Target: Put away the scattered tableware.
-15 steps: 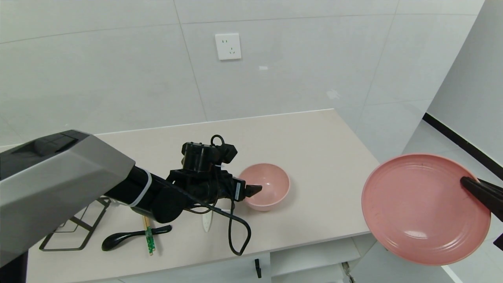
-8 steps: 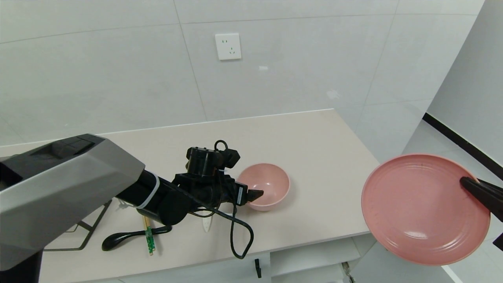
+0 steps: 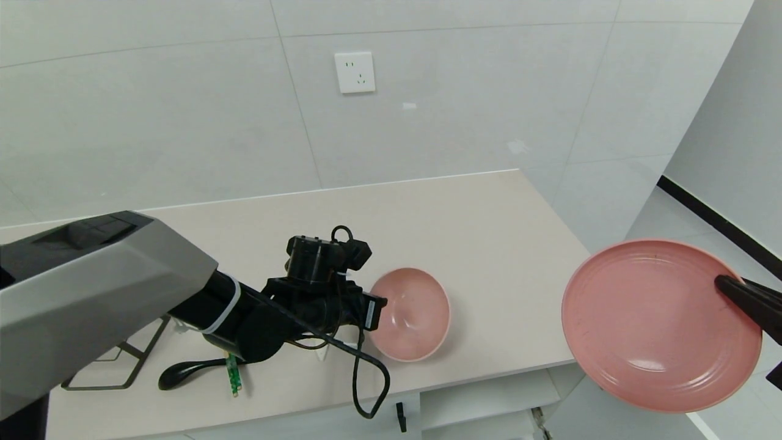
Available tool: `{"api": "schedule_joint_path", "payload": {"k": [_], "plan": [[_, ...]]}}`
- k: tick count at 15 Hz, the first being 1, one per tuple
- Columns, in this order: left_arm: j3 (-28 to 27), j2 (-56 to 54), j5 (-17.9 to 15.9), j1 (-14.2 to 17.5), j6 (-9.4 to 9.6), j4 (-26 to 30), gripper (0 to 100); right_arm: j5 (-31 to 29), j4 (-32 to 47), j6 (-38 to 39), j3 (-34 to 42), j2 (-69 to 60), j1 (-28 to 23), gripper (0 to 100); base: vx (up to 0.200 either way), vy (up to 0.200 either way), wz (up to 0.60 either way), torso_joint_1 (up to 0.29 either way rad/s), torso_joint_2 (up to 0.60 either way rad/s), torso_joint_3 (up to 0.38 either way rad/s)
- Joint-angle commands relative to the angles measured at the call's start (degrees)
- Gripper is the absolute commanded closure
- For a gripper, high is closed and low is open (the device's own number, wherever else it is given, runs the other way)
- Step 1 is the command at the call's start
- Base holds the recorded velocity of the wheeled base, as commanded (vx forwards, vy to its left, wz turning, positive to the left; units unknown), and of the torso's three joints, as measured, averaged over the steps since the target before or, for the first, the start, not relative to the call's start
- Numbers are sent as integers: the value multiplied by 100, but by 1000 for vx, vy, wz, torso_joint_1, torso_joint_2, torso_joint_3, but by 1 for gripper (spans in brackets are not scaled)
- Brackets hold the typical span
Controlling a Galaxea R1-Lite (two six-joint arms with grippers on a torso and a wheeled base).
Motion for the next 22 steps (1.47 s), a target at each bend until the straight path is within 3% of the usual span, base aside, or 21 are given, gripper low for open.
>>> {"api": "schedule_joint_path", "payload": {"k": [1, 5, 6, 9, 13, 16, 18, 19, 20, 21, 22], "plan": [[39, -527, 5, 7, 20, -8, 100, -1, -2, -1, -9, 1, 2, 100, 0, 0, 0, 0, 0, 0], [188, -1590, 5, 33, 55, -8, 100, -1, -2, -1, -9, -17, 2, 100, 0, 0, 0, 0, 0, 0], [390, -1872, 5, 33, 152, -34, 100, -1, -2, -1, -9, -35, 2, 100, 0, 0, 0, 0, 0, 0], [1190, -2768, 22, 33, 257, -183, 100, 166, -11, -10, -53, -149, 20, 100, 0, 0, 0, 0, 0, 0], [2210, -3744, -66, 42, 11, -438, 100, 342, -134, -1, -115, -228, 108, 100, 0, 0, 0, 0, 0, 0], [3221, -4016, -22, -11, 205, -1203, 100, 342, -152, 60, -185, -184, 116, 100, 0, 0, 0, 0, 0, 0], [3678, -4333, -136, -19, -68, -1633, 100, 324, -319, 219, -185, -193, 178, 100, 0, 0, 0, 0, 0, 0], [3730, -4561, -215, -37, -683, -1598, 100, 324, -442, 447, -203, -210, 433, 100, 0, 0, 0, 0, 0, 0], [3739, -4640, -206, -37, -1061, -1554, 100, 307, -451, 561, -150, -237, 582, 100, 0, 0, 0, 0, 0, 0], [3792, -4702, -154, -37, -1281, -1546, 100, 263, -433, 878, -36, -360, 705, 100, 0, 0, 0, 0, 0, 0], [3853, -4790, -92, -37, -1298, -1546, 100, 236, -389, 1177, 44, -483, 732, 100, 0, 0, 0, 0, 0, 0]]}}
